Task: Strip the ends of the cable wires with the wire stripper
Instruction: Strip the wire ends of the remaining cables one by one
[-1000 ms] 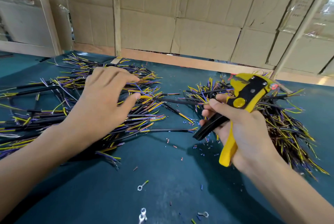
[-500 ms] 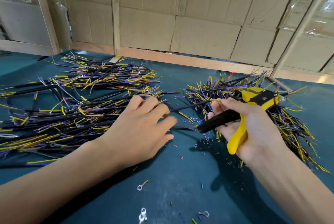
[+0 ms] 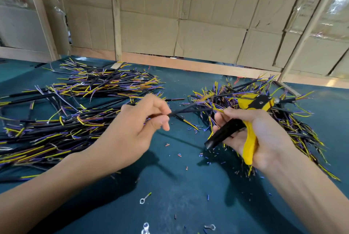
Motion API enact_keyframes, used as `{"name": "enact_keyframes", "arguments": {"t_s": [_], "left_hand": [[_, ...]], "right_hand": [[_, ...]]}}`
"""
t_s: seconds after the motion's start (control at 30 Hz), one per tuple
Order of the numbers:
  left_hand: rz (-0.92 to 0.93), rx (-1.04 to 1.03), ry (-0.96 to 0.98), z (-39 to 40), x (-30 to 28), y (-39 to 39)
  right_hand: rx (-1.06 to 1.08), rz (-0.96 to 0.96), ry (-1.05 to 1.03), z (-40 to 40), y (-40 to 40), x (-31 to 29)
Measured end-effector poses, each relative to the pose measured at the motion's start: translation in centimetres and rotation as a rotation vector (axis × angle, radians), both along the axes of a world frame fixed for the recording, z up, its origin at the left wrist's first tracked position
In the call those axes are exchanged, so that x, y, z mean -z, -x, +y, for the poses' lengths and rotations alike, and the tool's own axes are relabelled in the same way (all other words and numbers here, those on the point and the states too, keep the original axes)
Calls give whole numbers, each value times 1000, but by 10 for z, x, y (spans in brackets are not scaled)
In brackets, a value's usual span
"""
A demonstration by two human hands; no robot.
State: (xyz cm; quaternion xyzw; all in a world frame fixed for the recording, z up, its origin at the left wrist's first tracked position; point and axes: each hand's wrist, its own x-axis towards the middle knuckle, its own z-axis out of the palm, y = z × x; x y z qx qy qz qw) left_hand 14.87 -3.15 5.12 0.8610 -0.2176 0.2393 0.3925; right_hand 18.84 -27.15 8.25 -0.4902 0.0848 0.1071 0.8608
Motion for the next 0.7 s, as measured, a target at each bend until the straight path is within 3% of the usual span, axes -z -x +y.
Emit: {"name": "enact_keyframes", "arguments": {"t_s": [0.17,0.3,0.37,0.6,0.7], "left_hand": [[-51,43,194,-1,-8,4],[-173,20,16,-17,-13,4],[-225,72,16,-21,-13,6],[-32,277,333,-16,-13,14],[98,200,365,-13,-12,9]], "right_hand": [[-122,-81,-4,6,6,-6],[-272,-294,-55,17,20,-8],[-317,-404,-26,22,26,-7],[-274,-540,56,29,32,0],[-205,-532,96,29,31,2]]}}
